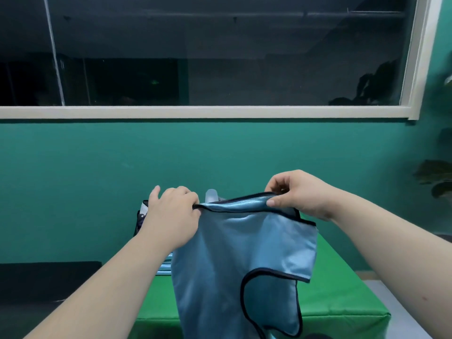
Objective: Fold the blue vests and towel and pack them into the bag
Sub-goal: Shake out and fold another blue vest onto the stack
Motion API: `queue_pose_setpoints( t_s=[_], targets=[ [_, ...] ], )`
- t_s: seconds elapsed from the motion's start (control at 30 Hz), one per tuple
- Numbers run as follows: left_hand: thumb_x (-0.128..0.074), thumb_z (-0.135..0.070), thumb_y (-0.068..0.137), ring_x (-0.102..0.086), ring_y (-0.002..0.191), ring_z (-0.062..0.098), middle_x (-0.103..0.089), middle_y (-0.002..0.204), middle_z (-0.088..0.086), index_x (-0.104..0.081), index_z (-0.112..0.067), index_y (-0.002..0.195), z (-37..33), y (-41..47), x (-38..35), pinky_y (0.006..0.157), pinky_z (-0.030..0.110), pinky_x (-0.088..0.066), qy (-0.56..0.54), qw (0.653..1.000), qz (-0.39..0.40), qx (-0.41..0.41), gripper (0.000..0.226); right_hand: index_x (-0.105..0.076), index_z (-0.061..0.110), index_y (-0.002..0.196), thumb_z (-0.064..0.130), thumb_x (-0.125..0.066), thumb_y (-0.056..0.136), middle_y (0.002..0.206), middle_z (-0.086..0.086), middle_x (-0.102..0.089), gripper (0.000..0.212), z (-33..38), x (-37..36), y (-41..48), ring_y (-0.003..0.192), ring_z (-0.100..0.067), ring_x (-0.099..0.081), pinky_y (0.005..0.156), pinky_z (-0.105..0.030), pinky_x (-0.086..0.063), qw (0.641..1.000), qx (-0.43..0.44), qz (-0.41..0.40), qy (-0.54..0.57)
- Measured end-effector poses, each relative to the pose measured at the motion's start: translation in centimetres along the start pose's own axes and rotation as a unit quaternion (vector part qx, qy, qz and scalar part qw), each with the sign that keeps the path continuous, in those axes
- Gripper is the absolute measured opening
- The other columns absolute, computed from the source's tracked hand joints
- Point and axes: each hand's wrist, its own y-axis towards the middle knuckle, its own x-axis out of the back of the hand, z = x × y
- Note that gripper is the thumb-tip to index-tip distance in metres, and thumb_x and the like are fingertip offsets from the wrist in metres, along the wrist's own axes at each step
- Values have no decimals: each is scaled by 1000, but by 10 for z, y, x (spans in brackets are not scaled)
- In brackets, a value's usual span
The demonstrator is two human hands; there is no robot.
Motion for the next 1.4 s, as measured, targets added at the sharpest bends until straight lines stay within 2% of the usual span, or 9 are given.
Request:
queue_pose_setpoints(
  t_s=[0.33, 0.53, 0.7, 0.8, 0.93, 1.03, 1.2, 1.3, 1.4],
  targets=[
    [-54, -18, 74, -46, 101, 15, -53, 100, -14, -47, -33, 79, -2, -2, -13, 117, 51, -12, -46, 990, 128, -27, 17, -70, 20, 72, -3, -75, 77, 62, 15, -63, 25, 9, -6, 14, 59, -3, -55, 64, -22, -46, 993, 14, -107, 58],
    [-54, -28, 71, -59, 104, 6, -67, 107, -22, -62, -47, 105, -22, -6, -16, 105, 39, -42, -275, 943, 185, -7, 40, -71, 23, 77, 2, -79, 74, 68, 15, -60, 23, 24, -16, 13, 62, -3, -51, 62, -20, -43, 996, 40, -83, 16],
    [-65, -52, 80, -59, 106, -9, -66, 109, -30, -63, -42, 111, -49, -5, -2, 95, 28, -50, -406, 904, 132, -27, 33, -68, 26, 84, 2, -79, 71, 66, 15, -55, 29, 36, -30, 7, 59, -5, -51, 61, -20, -42, 996, 81, -48, 3],
    [-69, -44, 83, -67, 94, 1, -72, 96, -21, -67, -38, 99, -58, -4, 5, 90, 36, -55, -452, 885, 108, -25, 17, -65, 30, 85, 1, -76, 70, 61, 18, -55, 35, 37, -33, 4, 59, -5, -52, 61, -22, -43, 996, 84, -41, 7],
    [-69, -52, 69, -69, 95, 20, -74, 94, -5, -71, -29, 91, -58, -9, 3, 94, 48, -53, -499, 858, 123, -21, 32, -62, 30, 85, -3, -76, 69, 68, 14, -54, 40, 35, -37, -2, 64, -8, -50, 65, -26, -44, 995, 91, -20, 34],
    [-69, -44, 70, -60, 77, 15, -69, 82, -3, -68, -30, 81, -55, -12, 0, 82, 44, -51, -519, 846, 123, -18, 18, -60, 31, 86, -6, -73, 70, 74, 4, -54, 42, 32, -41, -6, 65, -11, -49, 66, -31, -45, 994, 98, -1, 52],
    [-63, -29, 77, -48, 62, 11, -59, 70, -13, -62, -30, 76, -56, -21, 0, 66, 30, -40, -503, 855, 122, 4, 1, -58, 33, 85, -5, -69, 69, 74, 6, -56, 43, 29, -49, -9, 67, -13, -51, 68, -37, -47, 993, 104, 6, 59],
    [-63, -20, 78, -51, 61, 7, -66, 73, -15, -67, -31, 82, -55, -25, 4, 68, 27, -42, -494, 862, 114, 18, 13, -59, 33, 86, -6, -70, 69, 74, 9, -57, 44, 27, -54, -11, 68, -10, -53, 68, -33, -47, 993, 99, 7, 66],
    [-58, -14, 83, -46, 52, 5, -67, 70, -13, -74, -35, 94, -50, -26, 9, 57, 21, -39, -417, 904, 93, 18, 28, -61, 34, 92, -7, -70, 70, 76, 16, -58, 48, 20, -58, -14, 70, -6, -56, 68, -28, -49, 995, 75, 10, 66]
  ],
)
